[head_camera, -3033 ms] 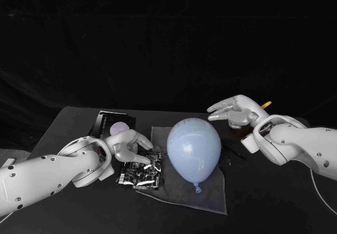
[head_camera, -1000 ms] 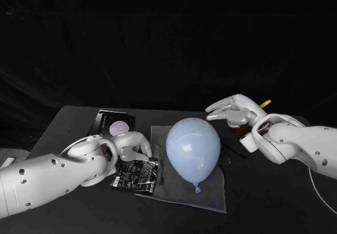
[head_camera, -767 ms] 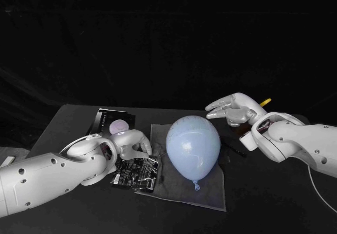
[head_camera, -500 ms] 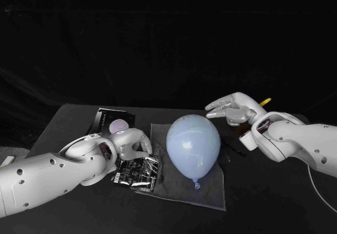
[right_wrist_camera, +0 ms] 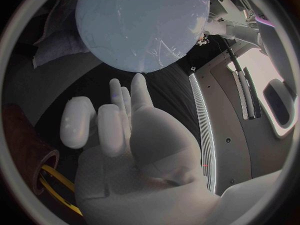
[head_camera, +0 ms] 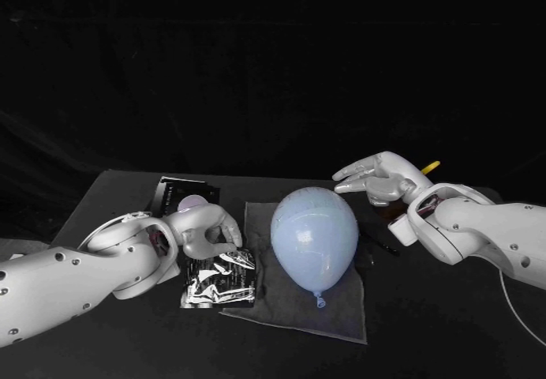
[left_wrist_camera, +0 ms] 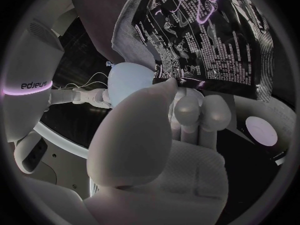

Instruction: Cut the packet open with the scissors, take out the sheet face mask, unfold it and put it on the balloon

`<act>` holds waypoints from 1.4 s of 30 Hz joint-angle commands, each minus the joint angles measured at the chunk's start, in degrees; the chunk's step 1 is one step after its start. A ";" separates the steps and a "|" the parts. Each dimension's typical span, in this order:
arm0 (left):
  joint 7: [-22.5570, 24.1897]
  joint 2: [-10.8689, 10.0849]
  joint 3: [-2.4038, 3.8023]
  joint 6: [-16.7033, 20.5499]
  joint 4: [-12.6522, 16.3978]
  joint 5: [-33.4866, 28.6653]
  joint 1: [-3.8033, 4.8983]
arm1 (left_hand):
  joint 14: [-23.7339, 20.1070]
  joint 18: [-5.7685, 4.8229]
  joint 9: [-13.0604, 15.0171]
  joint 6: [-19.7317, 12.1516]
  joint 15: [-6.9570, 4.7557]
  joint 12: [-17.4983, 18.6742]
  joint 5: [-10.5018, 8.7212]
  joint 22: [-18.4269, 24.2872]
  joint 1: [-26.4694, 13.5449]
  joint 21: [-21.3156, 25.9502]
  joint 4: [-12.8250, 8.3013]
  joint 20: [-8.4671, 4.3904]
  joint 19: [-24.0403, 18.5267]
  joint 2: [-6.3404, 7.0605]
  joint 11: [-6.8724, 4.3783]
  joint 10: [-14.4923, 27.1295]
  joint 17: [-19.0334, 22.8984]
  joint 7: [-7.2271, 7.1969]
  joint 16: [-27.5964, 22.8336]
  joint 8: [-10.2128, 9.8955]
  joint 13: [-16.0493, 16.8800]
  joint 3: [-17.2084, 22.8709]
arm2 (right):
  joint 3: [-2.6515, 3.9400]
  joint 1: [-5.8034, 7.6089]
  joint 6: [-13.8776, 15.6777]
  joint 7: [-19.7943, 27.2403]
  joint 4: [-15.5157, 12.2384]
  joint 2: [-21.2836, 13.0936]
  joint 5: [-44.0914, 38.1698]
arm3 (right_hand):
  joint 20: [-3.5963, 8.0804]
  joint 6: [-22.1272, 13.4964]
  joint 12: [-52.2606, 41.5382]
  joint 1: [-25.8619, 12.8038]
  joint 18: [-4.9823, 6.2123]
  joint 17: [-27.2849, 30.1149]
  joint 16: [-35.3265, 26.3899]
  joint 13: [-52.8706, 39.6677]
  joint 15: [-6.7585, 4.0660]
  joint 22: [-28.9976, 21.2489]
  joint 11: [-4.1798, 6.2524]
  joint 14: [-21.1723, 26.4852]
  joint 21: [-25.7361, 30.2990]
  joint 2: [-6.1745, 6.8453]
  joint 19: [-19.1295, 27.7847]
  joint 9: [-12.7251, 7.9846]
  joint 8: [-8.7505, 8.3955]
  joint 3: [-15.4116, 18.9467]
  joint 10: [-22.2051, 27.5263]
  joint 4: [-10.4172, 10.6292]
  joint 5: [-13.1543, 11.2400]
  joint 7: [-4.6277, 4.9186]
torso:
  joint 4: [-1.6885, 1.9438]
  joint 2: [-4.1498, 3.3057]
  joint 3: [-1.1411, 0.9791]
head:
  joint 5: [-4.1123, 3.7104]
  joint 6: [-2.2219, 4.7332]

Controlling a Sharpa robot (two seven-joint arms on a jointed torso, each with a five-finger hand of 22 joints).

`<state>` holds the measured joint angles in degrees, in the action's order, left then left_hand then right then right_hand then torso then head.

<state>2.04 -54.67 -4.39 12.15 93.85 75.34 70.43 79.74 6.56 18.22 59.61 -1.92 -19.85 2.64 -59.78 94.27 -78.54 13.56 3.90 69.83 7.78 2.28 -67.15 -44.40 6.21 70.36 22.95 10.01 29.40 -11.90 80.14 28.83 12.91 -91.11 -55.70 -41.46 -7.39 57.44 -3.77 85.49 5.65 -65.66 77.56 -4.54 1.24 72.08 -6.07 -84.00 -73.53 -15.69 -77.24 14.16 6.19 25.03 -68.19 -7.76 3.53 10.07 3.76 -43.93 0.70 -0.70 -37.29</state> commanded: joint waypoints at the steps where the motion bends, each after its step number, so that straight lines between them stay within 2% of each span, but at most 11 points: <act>1: 1.11 -0.38 0.17 -6.24 0.12 -5.70 1.02 | -0.32 -0.50 3.18 -0.85 0.26 -0.52 0.09 0.02 -1.19 0.42 -0.25 0.12 -0.11 -0.58 0.02 0.30 -0.07 0.08 0.39 0.71 0.28 0.60 | 0.03 -0.03 -0.60 0.61 0.02 0.13 0.02 | 0.09 -0.36 -0.34 -0.34 -0.94 0.08 0.35 -0.07 0.07 -0.03 0.08 -1.66 -0.28 -0.14 -0.27 0.09 0.38 1.56 -0.35 -0.17 -0.39 0.19 | -0.04 0.02 0.00 | 0.22 0.03; 7: 1.10 -1.05 0.33 -9.24 -0.14 -9.92 3.04 | -0.26 -0.53 7.35 -3.21 0.36 -1.08 0.09 -0.05 -2.98 0.55 -1.20 0.20 0.06 -1.49 0.14 0.50 -0.52 0.11 0.68 2.79 1.44 1.75 | 0.03 -0.04 -0.61 0.65 0.18 0.35 0.11 | 0.09 -0.36 -0.34 -0.35 -0.94 0.13 0.33 -0.07 0.07 -0.03 0.08 -1.64 -0.28 -0.18 -0.27 0.09 0.39 1.55 -0.36 -0.17 -0.42 0.18 | 0.00 -0.05 0.00 | 0.22 0.17; 11: 1.06 -1.17 0.38 -9.91 -0.42 -12.98 4.06 | 0.55 -0.59 10.49 -4.99 0.53 -2.34 0.08 -0.28 -4.05 0.58 -1.42 0.32 0.27 -2.14 0.30 0.28 -3.87 0.24 2.30 4.37 2.96 2.08 | 0.03 -0.05 -0.60 0.64 0.27 0.50 0.19 | 0.09 -0.36 -0.34 -0.35 -0.94 0.13 0.33 -0.07 0.07 -0.03 0.08 -1.64 -0.28 -0.18 -0.27 0.09 0.39 1.55 -0.36 -0.17 -0.42 0.18 | -0.04 -0.04 0.00 | 0.27 0.44; 12: 1.18 -1.18 0.39 -10.09 -0.56 -14.15 4.35 | 0.65 -0.67 13.40 -6.53 0.62 -3.64 0.04 -0.74 -4.62 0.45 -1.70 0.43 0.67 -2.51 0.41 0.90 -4.67 0.38 2.79 5.91 4.60 2.38 | 0.03 -0.05 -0.55 0.64 0.29 0.53 0.21 | 0.09 -0.36 -0.34 -0.35 -0.94 0.13 0.33 -0.07 0.07 -0.03 0.08 -1.64 -0.28 -0.18 -0.27 0.09 0.39 1.55 -0.36 -0.17 -0.42 0.18 | -0.05 -0.04 0.00 | 0.34 0.53; 14: 1.38 -1.18 0.41 -10.64 -0.86 -16.43 4.86 | 1.21 -0.73 16.93 -8.24 0.72 -5.74 0.07 -1.14 -5.14 0.33 -1.82 0.43 1.08 -2.82 0.43 1.82 -6.80 0.43 3.89 7.63 7.15 3.03 | 0.03 -0.06 -0.44 0.63 0.32 0.55 0.32 | 0.09 -0.38 -0.32 -0.38 -0.91 0.18 0.33 -0.07 0.06 -0.09 0.09 -1.62 -0.22 -0.18 -0.19 0.09 0.39 1.56 -0.34 -0.20 -0.46 0.18 | -0.05 -0.04 0.01 | 0.34 0.53; 16: 1.64 -1.15 0.47 -11.34 -1.25 -18.59 5.41 | 1.37 -0.78 19.30 -9.28 0.71 -7.29 0.09 -1.40 -5.57 0.27 -1.79 0.44 1.35 -2.88 0.42 2.66 -7.56 0.55 4.29 8.62 9.17 3.57 | 0.03 -0.06 -0.29 0.64 0.39 0.56 0.46 | 0.09 -0.39 -0.31 -0.39 -0.91 0.19 0.33 -0.07 0.06 -0.10 0.09 -1.61 -0.21 -0.17 -0.18 0.09 0.39 1.56 -0.33 -0.21 -0.46 0.18 | -0.05 -0.05 0.01 | 0.32 0.56; 20: 2.08 -0.94 0.54 -12.51 -1.98 -21.51 6.47 | 1.56 -0.93 22.08 -10.14 0.58 -9.16 0.03 -2.12 -6.12 0.02 -1.56 0.39 1.93 -2.97 0.34 3.58 -8.04 0.55 4.54 9.53 11.80 4.31 | 0.03 -0.06 -0.02 0.70 0.49 0.57 0.65 | 0.09 -0.41 -0.28 -0.39 -0.89 0.26 0.30 -0.06 0.06 -0.15 0.08 -1.59 -0.16 -0.13 -0.12 0.09 0.38 1.57 -0.29 -0.24 -0.46 0.18 | -0.03 -0.02 0.04 | 0.31 0.85; 22: 2.40 -0.79 0.60 -12.92 -2.36 -23.14 7.05 | 1.74 -1.00 22.67 -10.33 0.56 -9.57 0.09 -2.49 -6.22 -0.12 -1.54 0.38 2.20 -2.94 0.35 3.74 -8.61 0.58 4.79 9.65 12.40 4.50 | 0.03 -0.06 0.10 0.75 0.51 0.60 0.72 | 0.09 -0.41 -0.28 -0.39 -0.89 0.26 0.30 -0.06 0.06 -0.15 0.08 -1.59 -0.16 -0.13 -0.12 0.09 0.38 1.57 -0.29 -0.24 -0.46 0.18 | 0.01 -0.01 0.02 | 0.18 0.92; 29: 3.21 -0.47 1.11 -13.66 -3.37 -26.19 7.77 | 2.12 -1.10 25.15 -11.13 0.59 -11.09 0.08 -2.99 -6.55 -0.30 -1.47 0.37 2.61 -2.94 0.39 4.77 -10.01 0.66 5.37 10.02 14.99 5.50 | 0.03 -0.06 0.14 0.76 0.94 0.85 0.78 | 0.09 -0.44 -0.26 -0.36 -0.89 0.34 0.28 -0.05 0.07 -0.15 0.08 -1.57 -0.15 -0.10 -0.11 0.09 0.38 1.57 -0.24 -0.30 -0.45 0.18 | -0.03 -0.05 0.00 | 0.06 1.24; 35: 3.98 -0.78 1.53 -15.28 -3.97 -27.49 8.57 | 2.16 -1.18 25.84 -11.29 0.57 -11.47 0.08 -3.44 -6.61 -0.48 -1.50 0.36 2.93 -2.90 0.37 5.02 -10.07 0.64 5.40 10.06 15.73 5.83 | 0.04 -0.06 0.46 0.87 1.30 0.89 0.97 | 0.09 -0.44 -0.24 -0.30 -0.92 0.17 0.37 -0.05 0.06 -0.02 0.09 -1.58 -0.26 -0.11 -0.17 0.10 0.39 1.54 -0.22 -0.38 -0.43 0.17 | -0.07 -0.08 0.01 | -0.64 1.61; 42: 4.84 -1.15 1.79 -17.00 -4.76 -28.90 10.22 | 2.22 -1.23 26.34 -11.37 0.55 -11.75 0.08 -3.72 -6.69 -0.59 -1.45 0.35 3.13 -2.87 0.35 5.14 -10.21 0.63 5.45 10.07 16.27 6.10 | 0.05 -0.05 1.23 1.21 1.80 1.20 2.05 | 0.09 -0.48 -0.23 -0.34 -0.97 -0.05 0.51 -0.05 0.07 0.20 0.07 -1.62 -0.46 -0.09 -0.30 0.10 0.38 1.56 -0.21 -0.41 -0.44 0.19 | -0.03 -0.02 -0.01 | -0.65 1.96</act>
<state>5.15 -55.86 -2.72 -2.35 89.09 48.84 80.41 81.71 5.72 22.74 48.48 -1.42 -31.47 2.52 -63.44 87.88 -78.78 12.17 4.31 72.50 5.15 2.57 -62.34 -54.56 6.86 75.48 32.76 26.26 35.20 -11.88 80.10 29.48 13.16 -89.32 -54.57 -40.01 -7.39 57.20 -3.77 85.49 5.65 -65.65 77.82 -4.52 1.23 72.23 -6.07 -84.00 -73.77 -15.69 -77.24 14.19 6.19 25.04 -68.19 -7.75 3.31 10.13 3.72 -43.98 0.70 -1.31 -35.51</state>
